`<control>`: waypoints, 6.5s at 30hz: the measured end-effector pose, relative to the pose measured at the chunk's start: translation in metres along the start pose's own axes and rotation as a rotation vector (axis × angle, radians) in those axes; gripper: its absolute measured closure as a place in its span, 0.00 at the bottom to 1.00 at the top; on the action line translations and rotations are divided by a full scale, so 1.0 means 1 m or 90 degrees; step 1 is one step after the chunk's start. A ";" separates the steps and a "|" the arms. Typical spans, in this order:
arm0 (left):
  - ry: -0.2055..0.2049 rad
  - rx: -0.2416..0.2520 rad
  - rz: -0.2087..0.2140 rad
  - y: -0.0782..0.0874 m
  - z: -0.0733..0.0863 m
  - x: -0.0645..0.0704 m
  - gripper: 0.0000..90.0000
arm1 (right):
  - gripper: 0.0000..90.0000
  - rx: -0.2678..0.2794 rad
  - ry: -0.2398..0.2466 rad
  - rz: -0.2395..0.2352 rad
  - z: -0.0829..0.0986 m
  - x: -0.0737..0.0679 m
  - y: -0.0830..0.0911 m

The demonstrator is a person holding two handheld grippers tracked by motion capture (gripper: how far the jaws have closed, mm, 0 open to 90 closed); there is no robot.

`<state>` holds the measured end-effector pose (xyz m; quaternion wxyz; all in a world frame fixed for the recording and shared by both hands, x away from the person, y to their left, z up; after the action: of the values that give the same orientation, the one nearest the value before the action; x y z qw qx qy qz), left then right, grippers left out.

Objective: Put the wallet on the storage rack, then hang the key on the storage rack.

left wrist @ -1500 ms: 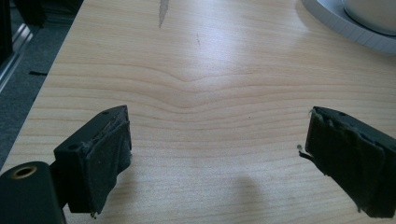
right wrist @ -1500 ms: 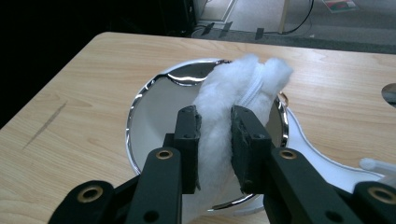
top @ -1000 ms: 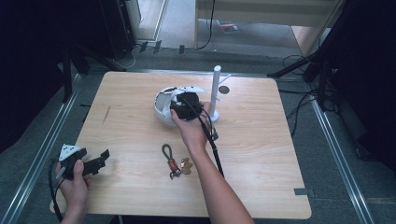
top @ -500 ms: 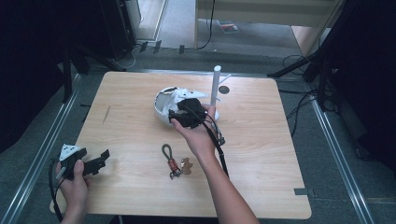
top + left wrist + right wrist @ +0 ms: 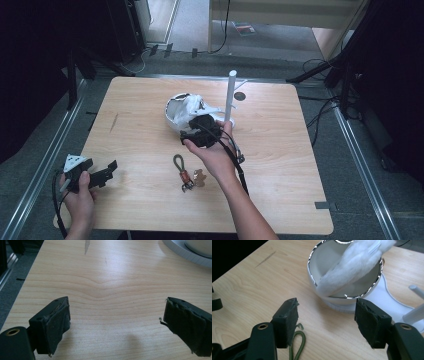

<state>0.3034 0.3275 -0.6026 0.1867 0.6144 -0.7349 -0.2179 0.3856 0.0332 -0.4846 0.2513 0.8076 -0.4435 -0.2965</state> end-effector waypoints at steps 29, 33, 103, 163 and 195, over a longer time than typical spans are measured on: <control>-0.003 -0.002 0.001 0.000 0.000 0.000 0.08 | 0.47 -0.162 0.066 -0.006 0.073 -0.020 -0.027; -0.002 -0.002 0.000 0.000 0.000 0.000 0.09 | 0.48 -0.181 0.074 -0.010 0.082 -0.023 -0.030; -0.004 -0.002 -0.003 0.000 0.000 0.000 0.09 | 0.77 -0.154 0.103 0.011 0.109 -0.016 -0.028; 0.001 0.001 0.005 -0.001 -0.001 0.000 0.09 | 0.77 0.054 0.013 -0.015 0.049 0.001 0.038; -0.001 -0.004 0.005 0.000 0.000 0.000 0.09 | 0.77 0.201 -0.029 0.034 0.018 0.044 0.084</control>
<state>0.3036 0.3271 -0.6028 0.1886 0.6110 -0.7367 -0.2201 0.3443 -0.0480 -0.4520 0.1189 0.8180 -0.5116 -0.2346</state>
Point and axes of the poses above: each handheld gripper's, and its own axes: y roughly backward along the jaws, z roughly out of its underside, x roughly to its right, the point moved 9 cm from there along -y, roughly forward along the jaws, and after that the axes turned 13 degrees about -y, right-handed, at the moved point
